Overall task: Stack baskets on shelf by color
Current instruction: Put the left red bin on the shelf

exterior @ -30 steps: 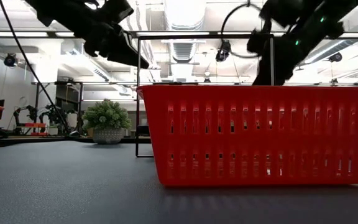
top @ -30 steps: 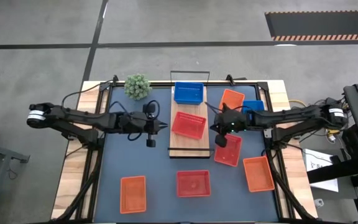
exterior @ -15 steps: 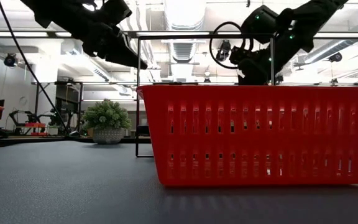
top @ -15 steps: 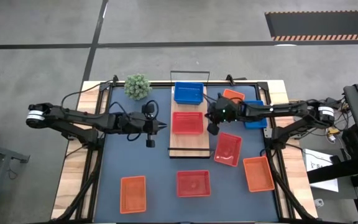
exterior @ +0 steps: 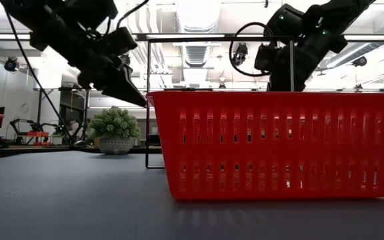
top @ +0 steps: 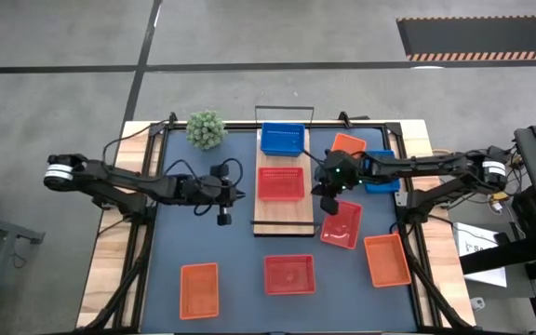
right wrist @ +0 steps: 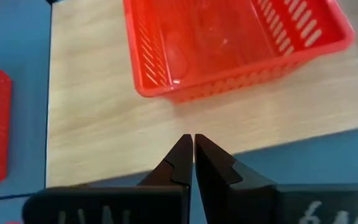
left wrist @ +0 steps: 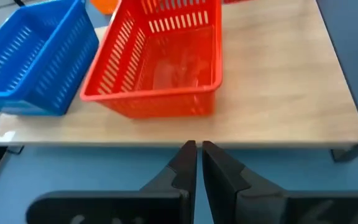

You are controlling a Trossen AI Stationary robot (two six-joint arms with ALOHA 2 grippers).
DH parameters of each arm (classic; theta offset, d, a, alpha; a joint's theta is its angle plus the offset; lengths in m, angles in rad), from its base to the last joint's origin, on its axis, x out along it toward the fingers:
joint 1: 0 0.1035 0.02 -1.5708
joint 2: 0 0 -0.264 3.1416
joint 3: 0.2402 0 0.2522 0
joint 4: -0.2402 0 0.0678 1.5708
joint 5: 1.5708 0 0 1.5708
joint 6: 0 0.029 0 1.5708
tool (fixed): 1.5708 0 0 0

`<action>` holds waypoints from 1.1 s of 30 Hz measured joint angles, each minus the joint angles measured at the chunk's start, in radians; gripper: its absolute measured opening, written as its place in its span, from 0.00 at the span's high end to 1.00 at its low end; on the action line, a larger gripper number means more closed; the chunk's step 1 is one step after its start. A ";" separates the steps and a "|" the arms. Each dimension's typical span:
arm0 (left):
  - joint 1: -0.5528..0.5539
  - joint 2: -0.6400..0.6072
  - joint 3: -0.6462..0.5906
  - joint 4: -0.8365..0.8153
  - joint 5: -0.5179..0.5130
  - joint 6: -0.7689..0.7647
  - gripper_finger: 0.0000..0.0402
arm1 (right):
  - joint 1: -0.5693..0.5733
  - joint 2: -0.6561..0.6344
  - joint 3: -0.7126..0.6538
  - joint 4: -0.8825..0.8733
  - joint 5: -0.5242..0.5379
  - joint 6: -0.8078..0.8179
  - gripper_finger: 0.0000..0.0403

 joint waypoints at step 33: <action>0.204 0.215 -0.011 0.281 0.277 0.054 0.98 | 0.011 0.015 -0.020 0.032 0.091 -0.022 0.98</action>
